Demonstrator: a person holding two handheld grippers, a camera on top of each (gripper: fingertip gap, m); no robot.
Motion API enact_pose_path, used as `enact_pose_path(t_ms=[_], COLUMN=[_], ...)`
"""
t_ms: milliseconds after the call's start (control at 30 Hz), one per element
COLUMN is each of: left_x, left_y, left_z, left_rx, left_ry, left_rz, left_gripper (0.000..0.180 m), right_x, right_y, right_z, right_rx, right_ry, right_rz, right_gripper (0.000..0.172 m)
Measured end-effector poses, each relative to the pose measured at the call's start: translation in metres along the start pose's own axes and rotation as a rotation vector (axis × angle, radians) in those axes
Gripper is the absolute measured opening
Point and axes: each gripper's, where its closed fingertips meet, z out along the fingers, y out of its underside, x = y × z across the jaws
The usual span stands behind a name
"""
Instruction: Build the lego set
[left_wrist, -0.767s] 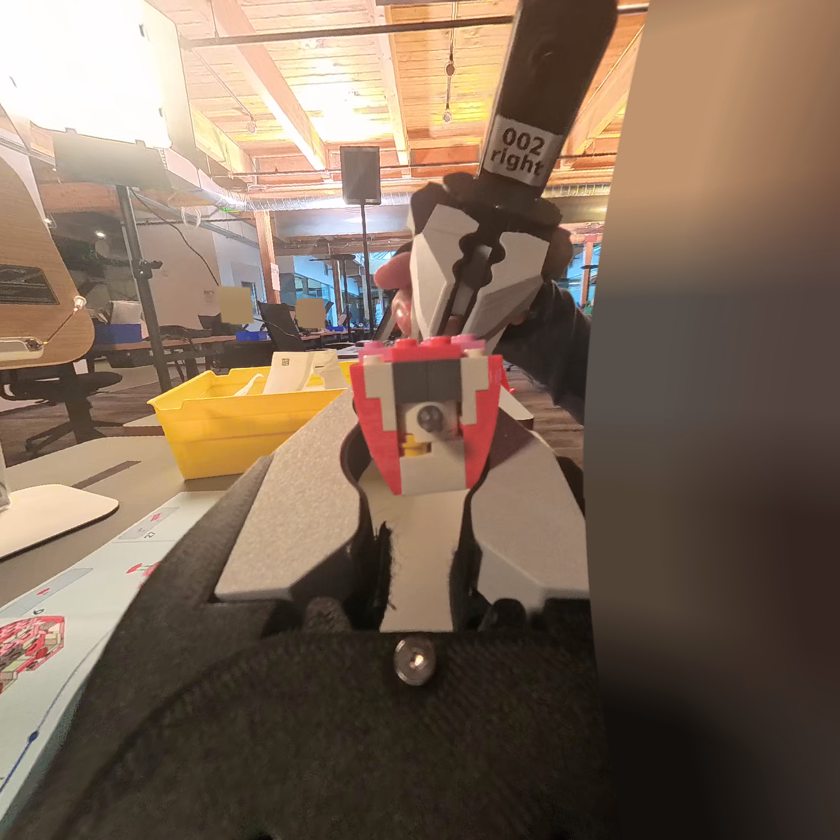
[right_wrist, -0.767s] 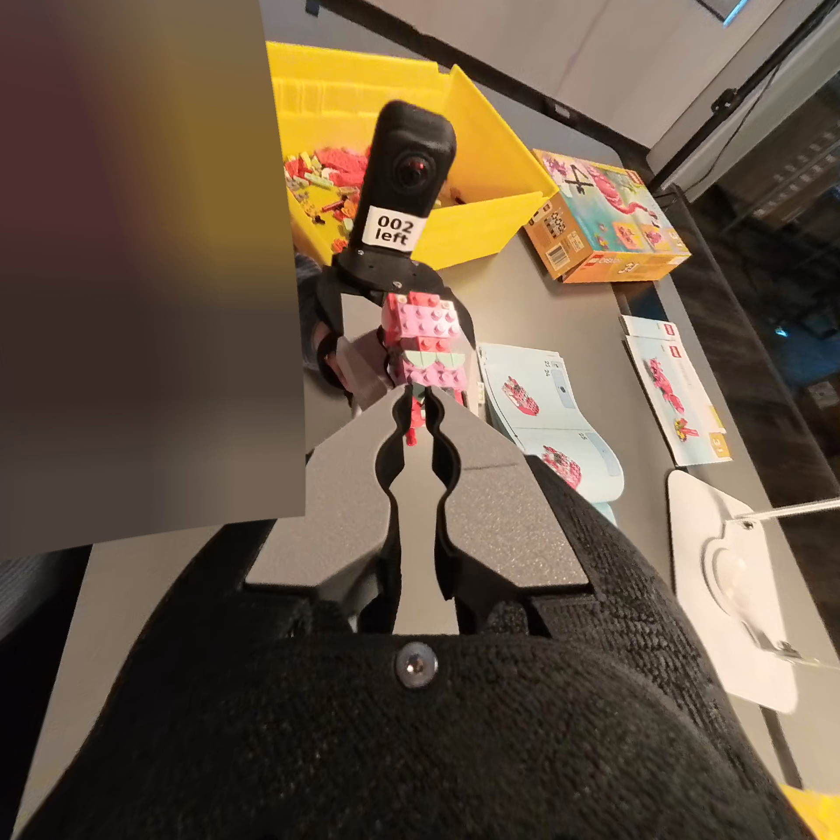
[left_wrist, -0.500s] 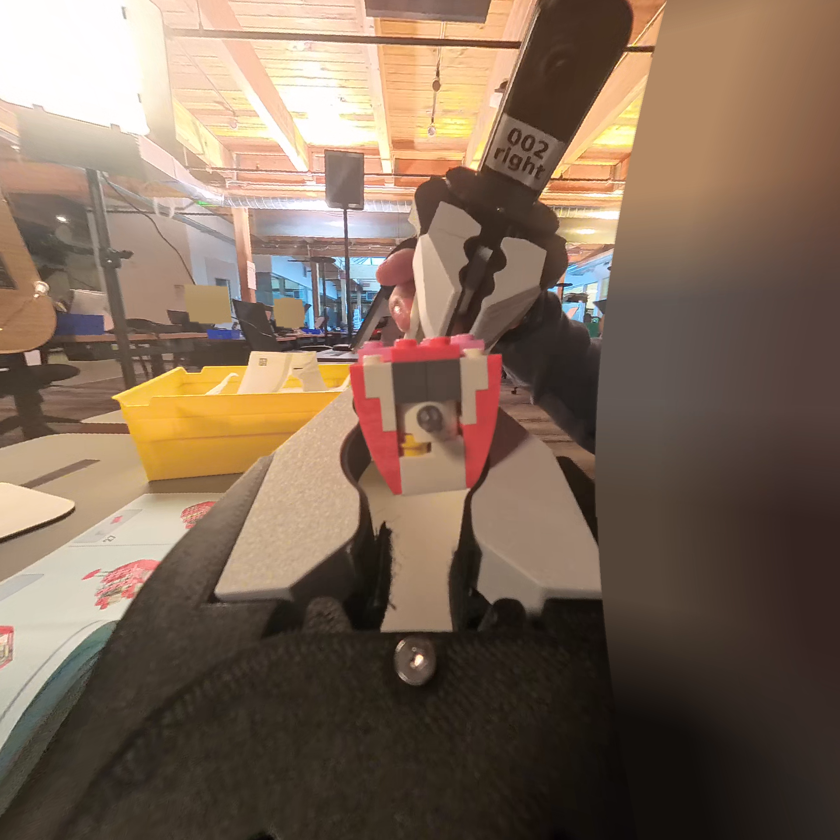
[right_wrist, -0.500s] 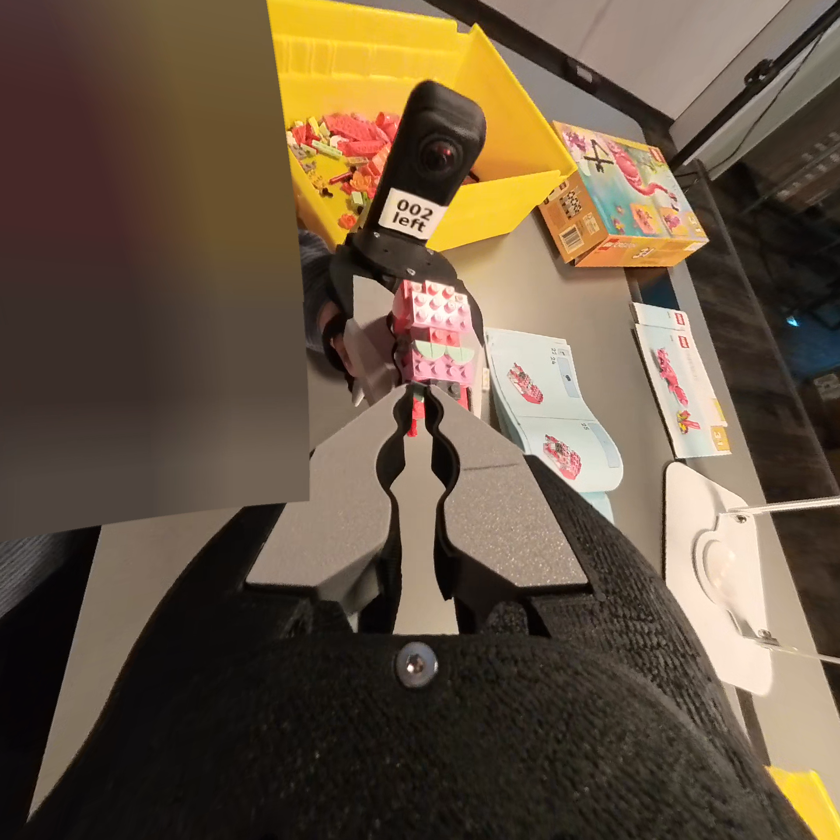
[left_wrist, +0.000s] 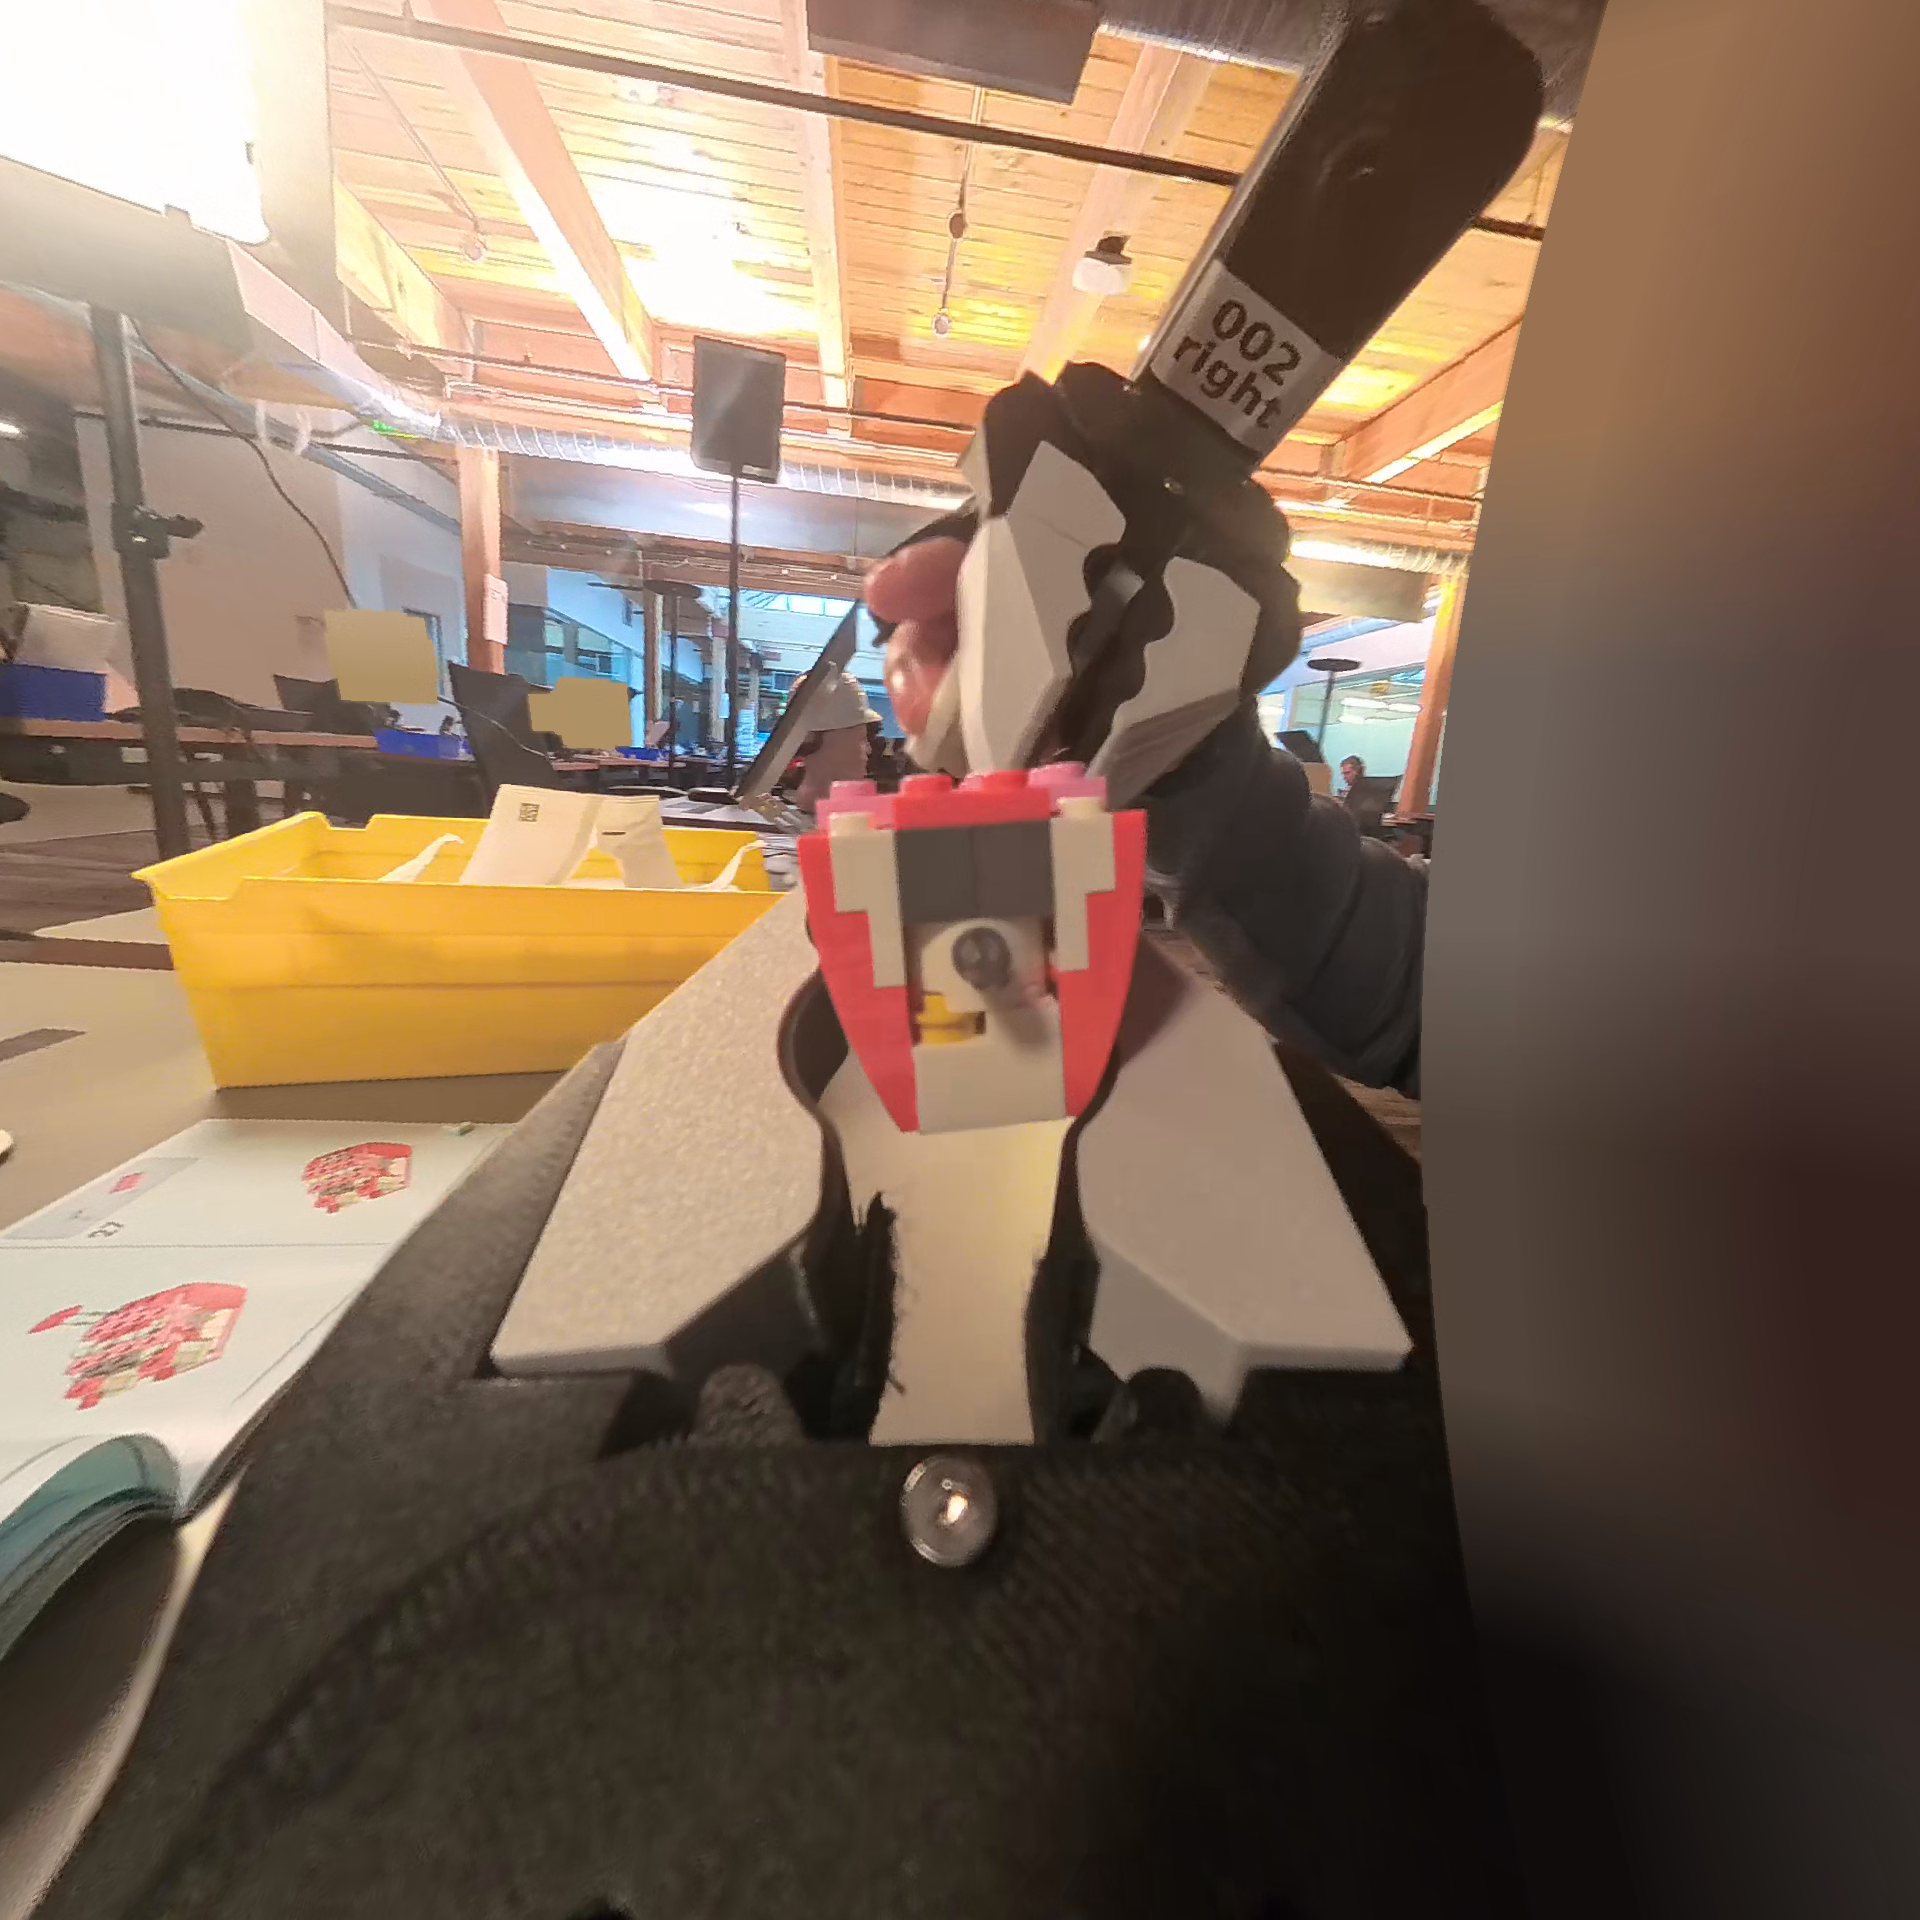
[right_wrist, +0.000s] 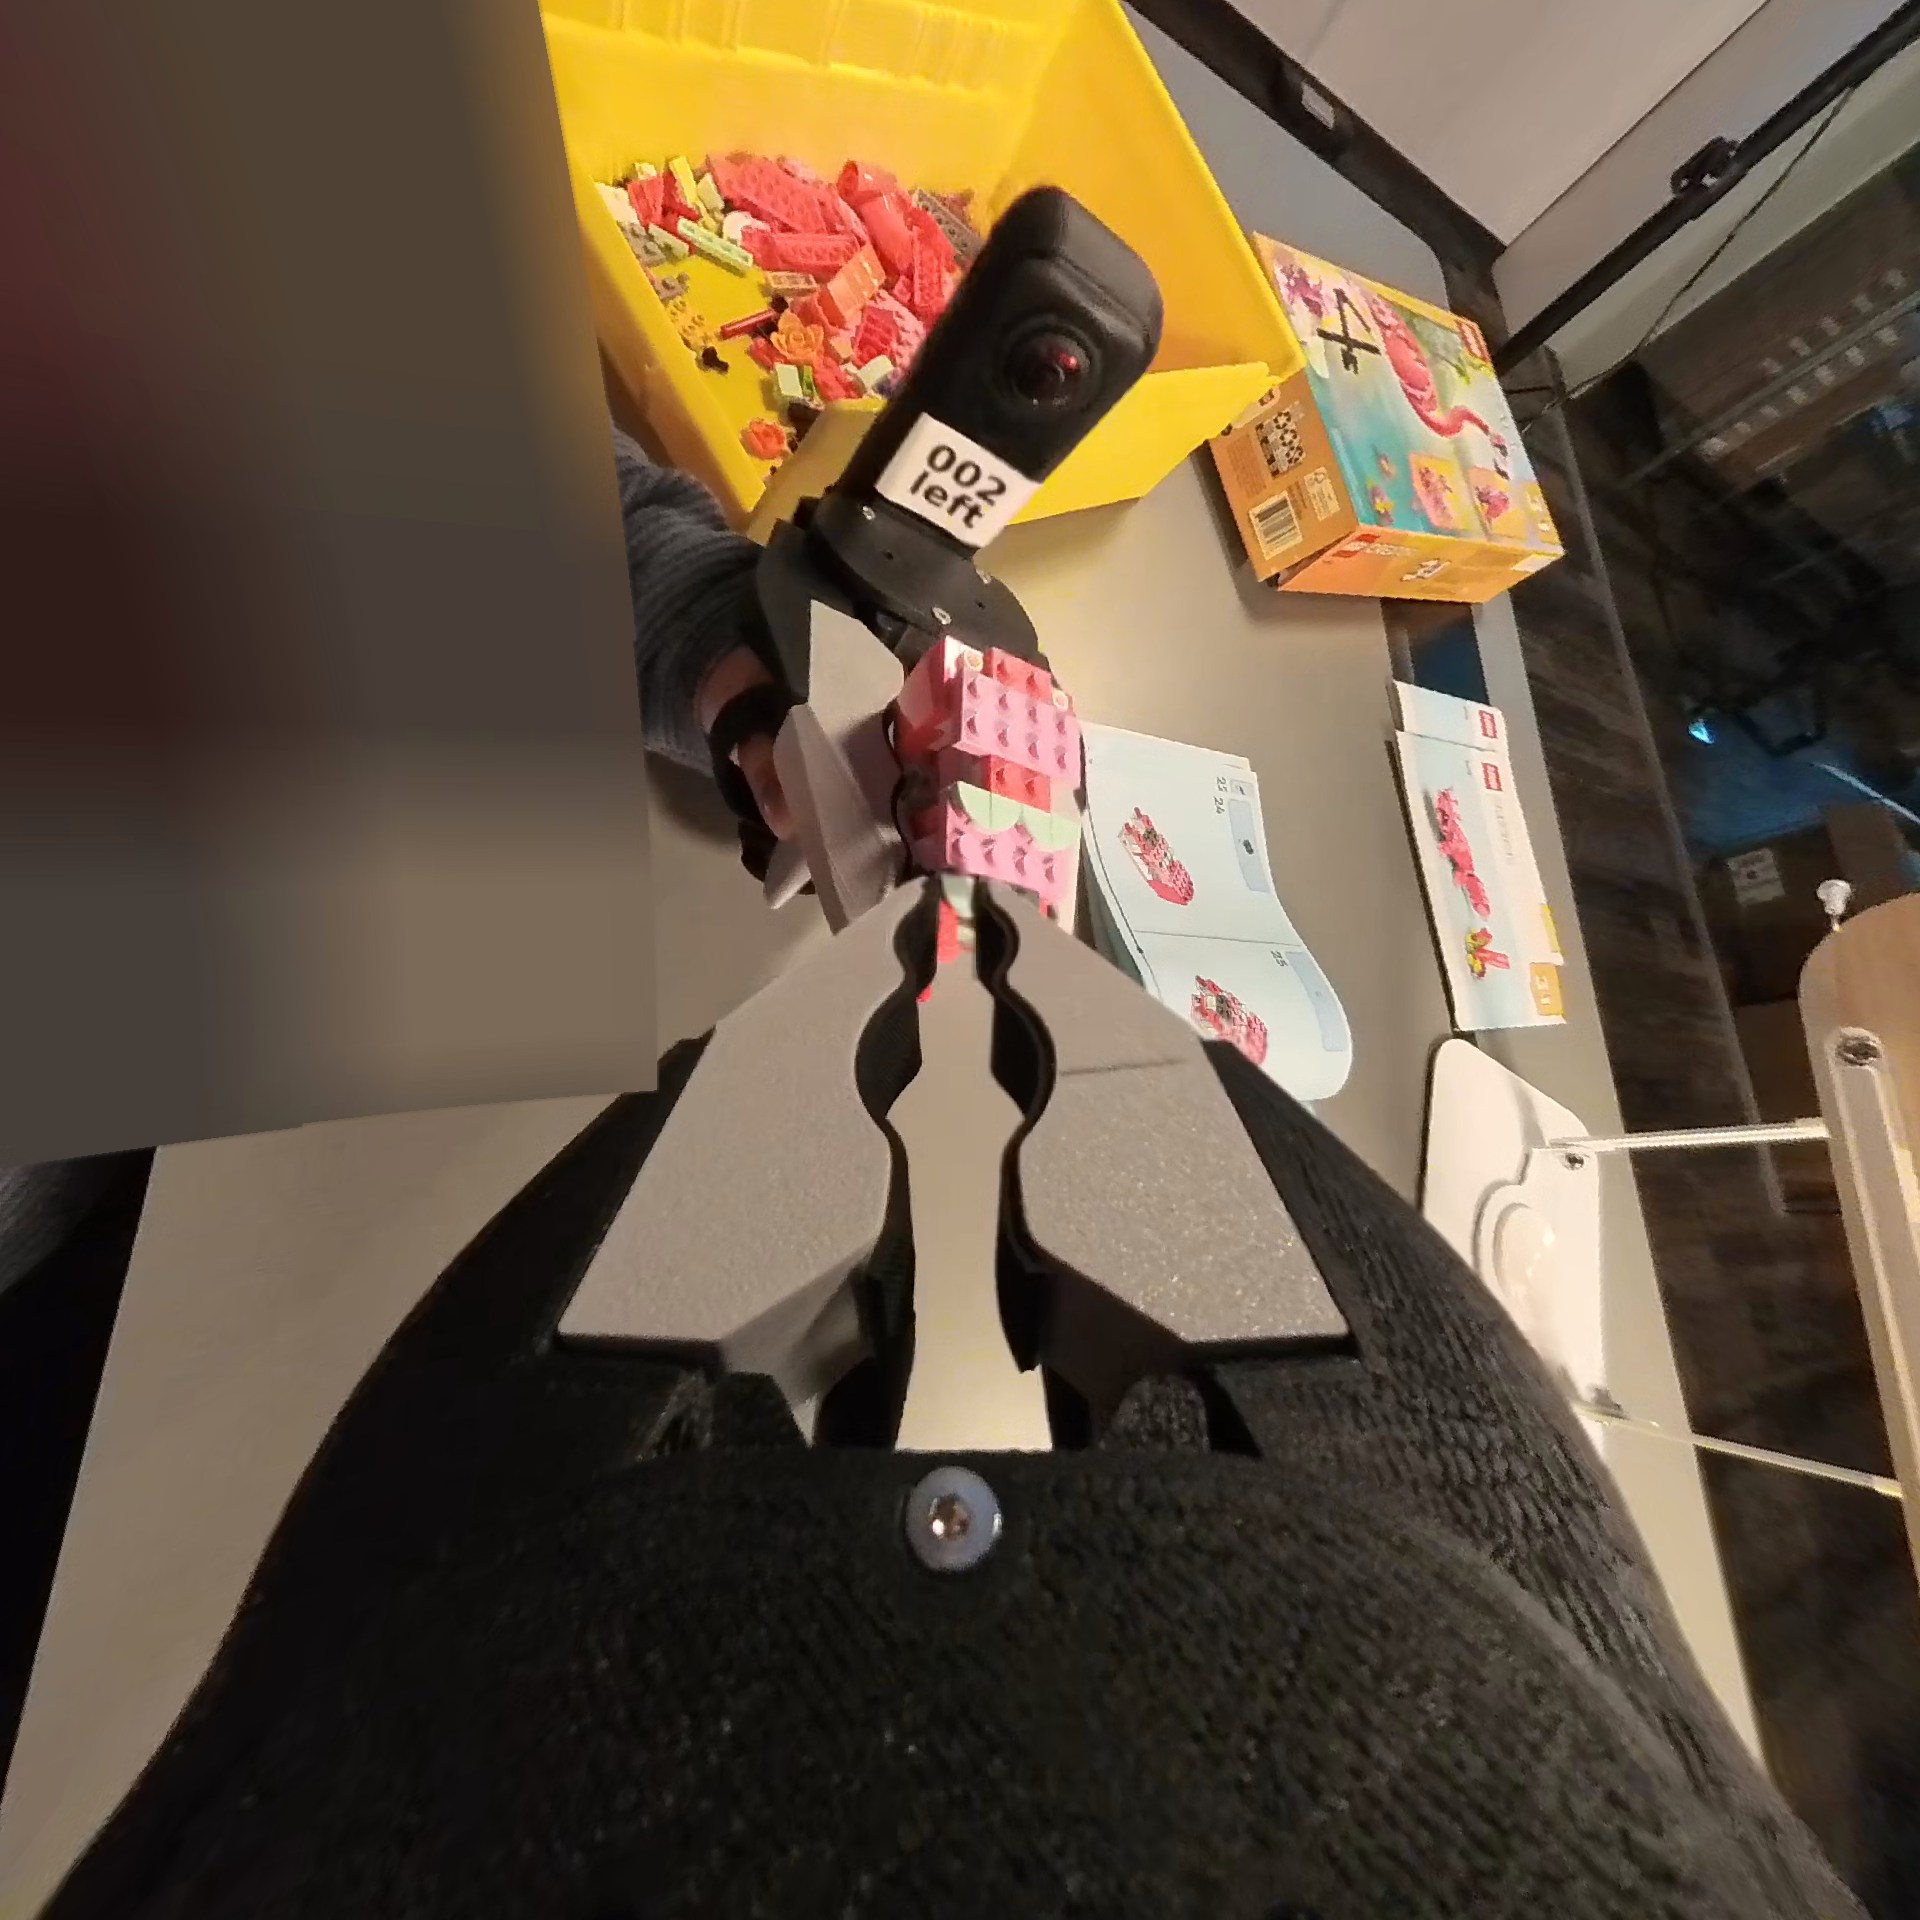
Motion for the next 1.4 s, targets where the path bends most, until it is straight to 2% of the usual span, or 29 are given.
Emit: enact_pose_path(t_ms=[233, 400, 600, 700, 833, 1067, 1400], left_x=[0.001, -0.004, -0.014, -0.014, -0.011, -0.008, -0.005], left_y=[0.002, -0.002, -0.009, -0.013, -0.016, -0.015, -0.011], left_z=[0.001, -0.001, -0.006, -0.007, -0.008, -0.006, -0.004], left_rx=[-0.004, 0.021, 0.083, 0.124, 0.148, 0.139, 0.103], left_ry=[0.012, -0.005, -0.020, 0.025, 0.083, 0.113, 0.133], left_rz=[-0.012, -0.041, -0.181, -0.285, -0.377, -0.409, -0.432], left_gripper=[0.035, 0.035, 0.035, 0.035, 0.035, 0.035, 0.036], right_x=[-0.001, 0.001, 0.006, 0.008, 0.010, 0.010, 0.006], right_y=[0.002, -0.002, 0.008, 0.007, 0.003, 0.002, 0.005], right_z=[0.000, -0.003, 0.006, 0.011, 0.015, 0.018, 0.018], right_rx=[-0.009, 0.022, -0.110, -0.122, -0.086, -0.063, -0.042], right_ry=[0.011, 0.076, 0.334, 0.425, 0.469, 0.448, 0.403], right_rz=[-0.002, -0.029, -0.374, -0.511, -0.555, -0.556, -0.498], right_gripper=[0.005, 0.022, 0.055, 0.052, 0.045, 0.033, 0.032])
